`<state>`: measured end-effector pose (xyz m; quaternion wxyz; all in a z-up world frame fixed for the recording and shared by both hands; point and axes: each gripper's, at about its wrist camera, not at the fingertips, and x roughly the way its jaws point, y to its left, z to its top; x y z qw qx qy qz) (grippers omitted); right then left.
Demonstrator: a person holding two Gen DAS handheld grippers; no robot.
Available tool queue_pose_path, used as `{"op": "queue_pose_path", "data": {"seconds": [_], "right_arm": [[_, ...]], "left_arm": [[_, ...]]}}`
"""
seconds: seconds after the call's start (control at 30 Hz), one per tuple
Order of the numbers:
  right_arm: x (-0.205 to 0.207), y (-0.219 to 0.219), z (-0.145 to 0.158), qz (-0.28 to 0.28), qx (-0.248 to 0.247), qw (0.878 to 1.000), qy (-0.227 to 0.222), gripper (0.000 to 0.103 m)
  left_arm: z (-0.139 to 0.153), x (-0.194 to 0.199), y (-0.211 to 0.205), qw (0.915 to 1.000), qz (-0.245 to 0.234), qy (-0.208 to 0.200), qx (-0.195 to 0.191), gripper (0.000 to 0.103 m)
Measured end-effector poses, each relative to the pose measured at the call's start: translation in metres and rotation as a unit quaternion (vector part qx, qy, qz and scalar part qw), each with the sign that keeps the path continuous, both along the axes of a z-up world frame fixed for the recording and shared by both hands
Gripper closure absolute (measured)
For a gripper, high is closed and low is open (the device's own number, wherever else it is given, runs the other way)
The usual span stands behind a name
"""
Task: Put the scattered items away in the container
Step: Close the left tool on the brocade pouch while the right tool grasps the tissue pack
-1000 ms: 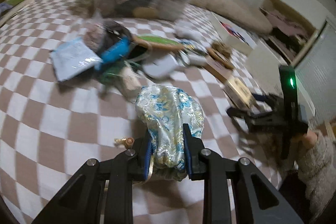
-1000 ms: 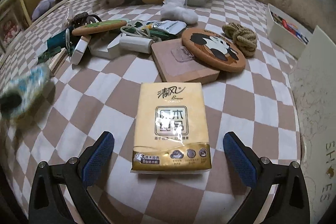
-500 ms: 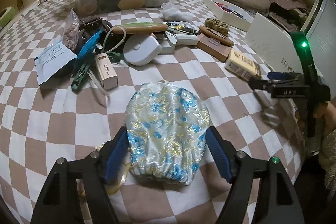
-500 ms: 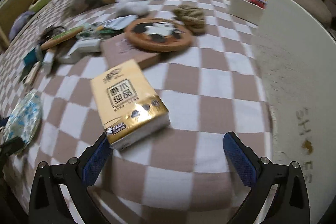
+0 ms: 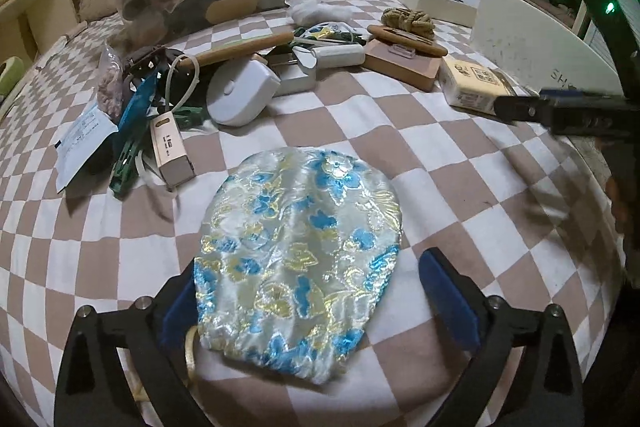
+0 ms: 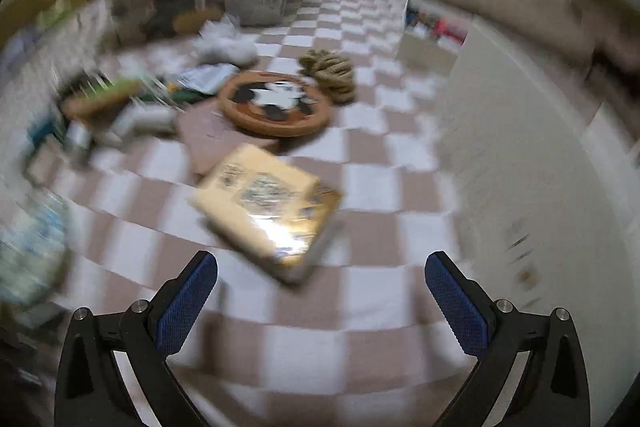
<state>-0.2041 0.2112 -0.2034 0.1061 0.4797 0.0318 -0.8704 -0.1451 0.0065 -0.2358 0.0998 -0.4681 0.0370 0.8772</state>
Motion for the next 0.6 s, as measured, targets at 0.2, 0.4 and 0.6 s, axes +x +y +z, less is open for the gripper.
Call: {"op": "queue_pose_path", "data": {"seconds": [0.2,0.4,0.6], "right_arm": [[-0.017,-0.006,-0.009,-0.041,-0.075,0.996,-0.037,0.0],[-0.029,-0.014,-0.015,-0.056,-0.09,0.993,-0.055,0.0],[-0.038,-0.022,-0.022,-0.067,-0.074,0.994,-0.049,0.0]], "left_arm": [[-0.001,-0.002,0.0,0.9999,0.009,-0.003,0.005,0.001],[-0.004,-0.002,0.006,0.9999,0.012,-0.003,-0.009,0.0],[-0.005,-0.002,0.006,0.9998,0.015,-0.006,-0.011,0.0]]}}
